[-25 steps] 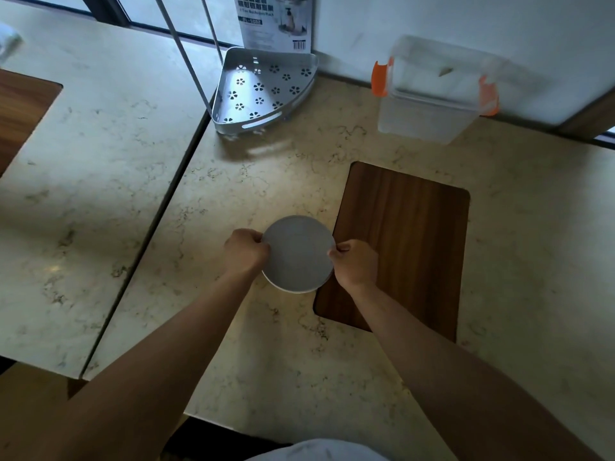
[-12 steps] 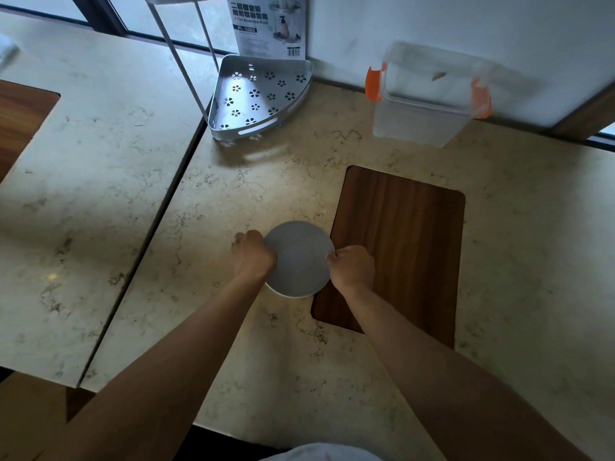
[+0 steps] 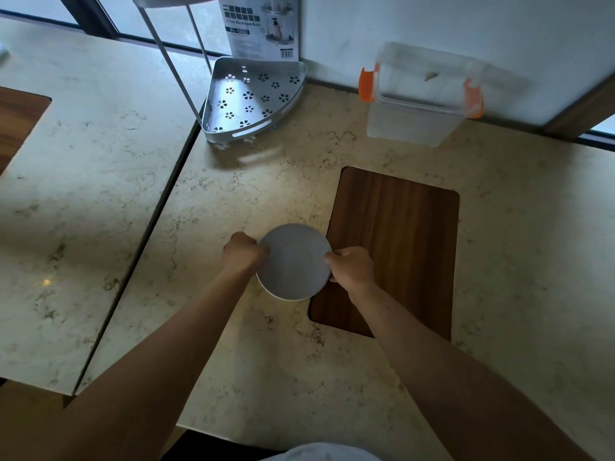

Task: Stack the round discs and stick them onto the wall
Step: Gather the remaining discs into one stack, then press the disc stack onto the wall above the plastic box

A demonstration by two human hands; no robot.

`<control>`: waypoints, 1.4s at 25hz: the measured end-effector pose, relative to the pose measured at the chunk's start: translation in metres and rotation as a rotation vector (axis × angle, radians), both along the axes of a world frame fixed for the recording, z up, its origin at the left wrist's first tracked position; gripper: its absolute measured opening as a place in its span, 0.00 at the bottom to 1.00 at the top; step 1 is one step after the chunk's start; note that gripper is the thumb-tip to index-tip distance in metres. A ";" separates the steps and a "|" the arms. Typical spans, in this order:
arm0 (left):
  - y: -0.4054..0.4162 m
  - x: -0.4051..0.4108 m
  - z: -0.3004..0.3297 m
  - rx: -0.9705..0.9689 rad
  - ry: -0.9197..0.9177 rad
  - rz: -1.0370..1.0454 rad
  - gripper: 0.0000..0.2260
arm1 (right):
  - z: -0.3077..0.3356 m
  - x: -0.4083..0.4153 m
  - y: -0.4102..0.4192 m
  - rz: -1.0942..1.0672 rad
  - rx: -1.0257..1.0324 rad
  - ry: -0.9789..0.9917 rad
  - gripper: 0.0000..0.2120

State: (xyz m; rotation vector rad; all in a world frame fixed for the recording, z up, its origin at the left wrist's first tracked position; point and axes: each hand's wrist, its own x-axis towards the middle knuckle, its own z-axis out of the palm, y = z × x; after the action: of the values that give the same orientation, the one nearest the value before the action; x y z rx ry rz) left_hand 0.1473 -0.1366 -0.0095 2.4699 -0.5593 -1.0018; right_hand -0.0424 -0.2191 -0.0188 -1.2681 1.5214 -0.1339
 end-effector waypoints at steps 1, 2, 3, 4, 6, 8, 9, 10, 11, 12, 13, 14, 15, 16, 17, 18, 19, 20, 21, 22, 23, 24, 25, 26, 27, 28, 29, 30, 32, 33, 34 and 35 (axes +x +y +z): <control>0.000 0.000 0.000 -0.021 0.031 0.016 0.07 | -0.002 -0.002 0.000 -0.016 0.013 -0.022 0.13; -0.001 0.000 0.001 -0.042 0.060 0.026 0.06 | -0.004 -0.004 -0.001 -0.033 0.028 -0.048 0.11; -0.001 0.001 0.001 -0.064 0.087 0.035 0.05 | -0.004 -0.005 -0.002 -0.047 0.047 -0.074 0.08; -0.001 0.001 0.001 -0.087 0.113 0.048 0.05 | -0.002 -0.006 -0.003 -0.053 0.066 -0.099 0.06; -0.003 0.003 0.000 -0.120 0.149 0.077 0.07 | 0.001 -0.010 -0.004 -0.046 0.086 -0.140 0.04; -0.005 0.002 -0.001 -0.126 0.202 0.080 0.09 | 0.004 -0.015 -0.005 -0.050 0.077 -0.144 0.05; -0.008 0.000 -0.001 -0.126 0.232 0.073 0.09 | 0.005 -0.018 -0.005 -0.061 0.070 -0.136 0.06; -0.011 -0.004 -0.001 -0.128 0.250 0.066 0.08 | 0.006 -0.023 -0.004 -0.074 0.067 -0.128 0.07; -0.014 -0.009 0.000 -0.130 0.264 0.060 0.08 | 0.007 -0.028 -0.003 -0.089 0.069 -0.127 0.08; -0.017 -0.016 0.000 -0.131 0.276 0.056 0.08 | 0.009 -0.034 -0.002 -0.108 0.079 -0.136 0.07; -0.021 -0.022 0.002 -0.133 0.286 0.051 0.07 | 0.011 -0.040 0.000 -0.128 0.090 -0.151 0.07; -0.024 -0.029 0.004 -0.138 0.290 0.042 0.06 | 0.012 -0.046 0.001 -0.145 0.094 -0.162 0.07; -0.027 -0.034 0.005 -0.143 0.289 0.032 0.06 | 0.015 -0.052 0.002 -0.161 0.091 -0.166 0.07; -0.030 -0.039 0.007 -0.145 0.291 0.021 0.06 | 0.017 -0.058 0.003 -0.180 0.085 -0.166 0.08; -0.033 -0.045 0.009 -0.139 0.299 0.010 0.06 | 0.019 -0.066 0.003 -0.200 0.076 -0.166 0.09; -0.036 -0.051 0.010 -0.130 0.313 0.000 0.06 | 0.021 -0.074 0.002 -0.211 0.068 -0.166 0.08; -0.039 -0.057 0.011 -0.124 0.329 -0.010 0.06 | 0.023 -0.082 0.000 -0.211 0.061 -0.161 0.07; -0.042 -0.064 0.012 -0.121 0.344 -0.023 0.06 | 0.025 -0.090 -0.001 -0.208 0.053 -0.157 0.06; -0.045 -0.071 0.014 -0.120 0.355 -0.040 0.06 | 0.026 -0.098 -0.003 -0.208 0.046 -0.156 0.05; -0.048 -0.078 0.017 -0.119 0.363 -0.056 0.06 | 0.028 -0.105 -0.005 -0.209 0.039 -0.156 0.04; -0.050 -0.083 0.020 -0.120 0.369 -0.065 0.06 | 0.031 -0.111 -0.007 -0.208 0.031 -0.157 0.04; -0.053 -0.087 0.023 -0.126 0.373 -0.072 0.05 | 0.034 -0.117 -0.011 -0.203 0.018 -0.155 0.04; -0.057 -0.091 0.028 -0.134 0.378 -0.080 0.05 | 0.038 -0.122 -0.016 -0.194 0.000 -0.152 0.04; -0.062 -0.095 0.033 -0.143 0.387 -0.092 0.04 | 0.042 -0.127 -0.024 -0.181 -0.022 -0.148 0.05; -0.068 -0.098 0.039 -0.156 0.398 -0.109 0.04 | 0.046 -0.132 -0.033 -0.170 -0.044 -0.147 0.06; -0.075 -0.101 0.044 -0.171 0.407 -0.126 0.04 | 0.051 -0.136 -0.043 -0.162 -0.068 -0.146 0.06; -0.083 -0.103 0.049 -0.186 0.408 -0.140 0.03 | 0.056 -0.140 -0.053 -0.152 -0.095 -0.140 0.05; -0.093 -0.106 0.055 -0.200 0.405 -0.150 0.03 | 0.061 -0.142 -0.065 -0.136 -0.127 -0.128 0.05; -0.113 -0.108 0.067 -0.224 0.394 -0.161 0.03 | 0.072 -0.145 -0.087 -0.094 -0.205 -0.083 0.07; -0.125 -0.109 0.074 -0.237 0.385 -0.166 0.02 | 0.079 -0.145 -0.101 -0.071 -0.251 -0.058 0.07; -0.138 -0.108 0.081 -0.254 0.372 -0.166 0.03 | 0.085 -0.145 -0.115 -0.048 -0.291 -0.043 0.07; -0.151 -0.107 0.089 -0.273 0.354 -0.170 0.03 | 0.092 -0.144 -0.131 -0.025 -0.326 -0.041 0.06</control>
State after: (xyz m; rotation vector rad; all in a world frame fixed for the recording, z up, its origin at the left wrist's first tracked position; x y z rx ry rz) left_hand 0.0407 -0.2874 0.0791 1.9750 -0.7390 -1.2981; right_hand -0.1862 -0.3500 0.0730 -1.4916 1.5217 -0.4369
